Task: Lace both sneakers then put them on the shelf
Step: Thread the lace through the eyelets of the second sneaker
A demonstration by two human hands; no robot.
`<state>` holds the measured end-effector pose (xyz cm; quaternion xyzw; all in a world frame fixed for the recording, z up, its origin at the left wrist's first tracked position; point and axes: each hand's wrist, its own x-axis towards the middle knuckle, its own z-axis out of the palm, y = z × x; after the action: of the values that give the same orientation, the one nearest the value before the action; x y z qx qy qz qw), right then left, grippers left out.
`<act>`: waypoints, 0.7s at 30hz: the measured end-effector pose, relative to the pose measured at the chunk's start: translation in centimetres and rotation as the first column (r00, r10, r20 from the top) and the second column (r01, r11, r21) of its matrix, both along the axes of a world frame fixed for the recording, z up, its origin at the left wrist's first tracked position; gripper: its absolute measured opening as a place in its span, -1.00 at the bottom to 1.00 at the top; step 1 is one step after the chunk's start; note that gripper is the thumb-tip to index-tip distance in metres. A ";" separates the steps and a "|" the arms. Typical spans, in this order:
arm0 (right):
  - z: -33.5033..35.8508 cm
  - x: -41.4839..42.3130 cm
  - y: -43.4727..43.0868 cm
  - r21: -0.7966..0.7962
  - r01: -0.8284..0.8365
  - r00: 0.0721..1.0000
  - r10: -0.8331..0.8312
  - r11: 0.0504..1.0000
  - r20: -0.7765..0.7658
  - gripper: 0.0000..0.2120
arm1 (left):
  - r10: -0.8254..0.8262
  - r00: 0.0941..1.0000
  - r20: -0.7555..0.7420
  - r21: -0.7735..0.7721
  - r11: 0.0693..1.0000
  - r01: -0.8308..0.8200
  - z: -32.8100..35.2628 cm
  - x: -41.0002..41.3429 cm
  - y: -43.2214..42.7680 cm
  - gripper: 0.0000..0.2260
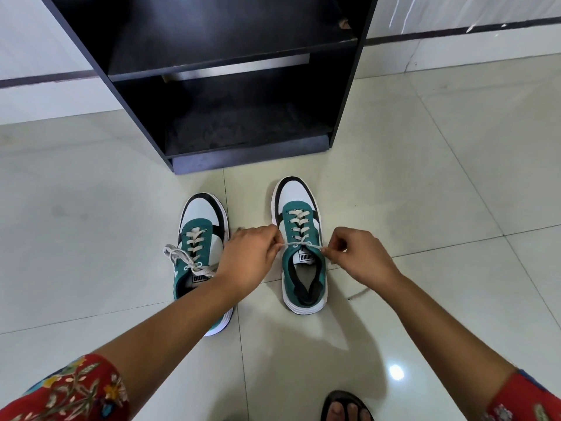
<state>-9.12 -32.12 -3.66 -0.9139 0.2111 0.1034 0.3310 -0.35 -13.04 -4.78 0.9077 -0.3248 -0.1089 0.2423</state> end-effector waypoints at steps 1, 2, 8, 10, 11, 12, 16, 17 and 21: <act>-0.1 0.0 0.3 0.012 -0.019 1.000 0.019 1.000 0.023 -0.84 | -0.013 1.000 0.000 -0.003 1.000 0.013 -0.2 0.0 -0.1 -0.91; -0.2 0.1 0.7 0.019 -0.033 0.998 0.032 0.999 0.055 -0.91 | -0.023 1.000 -0.008 -0.013 1.000 0.023 -0.3 0.1 -0.1 -0.89; 0.0 0.3 1.6 -0.099 -0.088 0.982 0.103 0.991 0.161 -0.89 | -0.019 0.999 -0.045 -0.078 0.997 0.016 -0.2 0.6 -0.2 -0.80; -0.3 0.3 1.7 -0.092 -0.077 0.983 0.091 0.993 0.162 -0.92 | -0.003 0.999 -0.032 -0.056 0.998 0.001 -0.4 0.6 -0.2 -0.83; -0.4 0.3 1.7 -0.062 -0.055 0.986 0.064 0.997 0.155 -0.91 | -0.002 1.000 -0.024 -0.044 0.999 0.001 -0.5 0.6 -0.1 -0.86; -0.6 0.3 1.6 -0.017 -0.020 0.990 0.023 1.000 0.142 -0.91 | -0.001 1.000 -0.017 -0.035 0.999 0.001 -0.6 0.6 0.0 -0.88; -1.3 0.2 1.5 0.142 0.123 0.986 -0.137 0.982 0.093 -0.89 | 0.016 1.000 -0.026 -0.036 0.999 -0.017 -1.1 0.4 0.2 -0.87; -1.4 0.1 1.5 0.163 0.137 0.984 -0.153 0.977 0.089 -0.89 | 0.017 1.000 -0.025 -0.039 0.999 -0.018 -1.1 0.3 0.2 -0.86; -1.7 0.2 1.4 0.296 0.182 0.977 -0.206 0.938 0.050 -0.89 | 0.027 0.999 -0.046 -0.053 0.998 -0.030 -1.4 0.3 0.6 -0.88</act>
<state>-8.93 -30.76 -5.41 -0.8336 0.2693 0.0634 0.4782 -0.05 -12.41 -6.16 0.9028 -0.3090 -0.1174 0.2753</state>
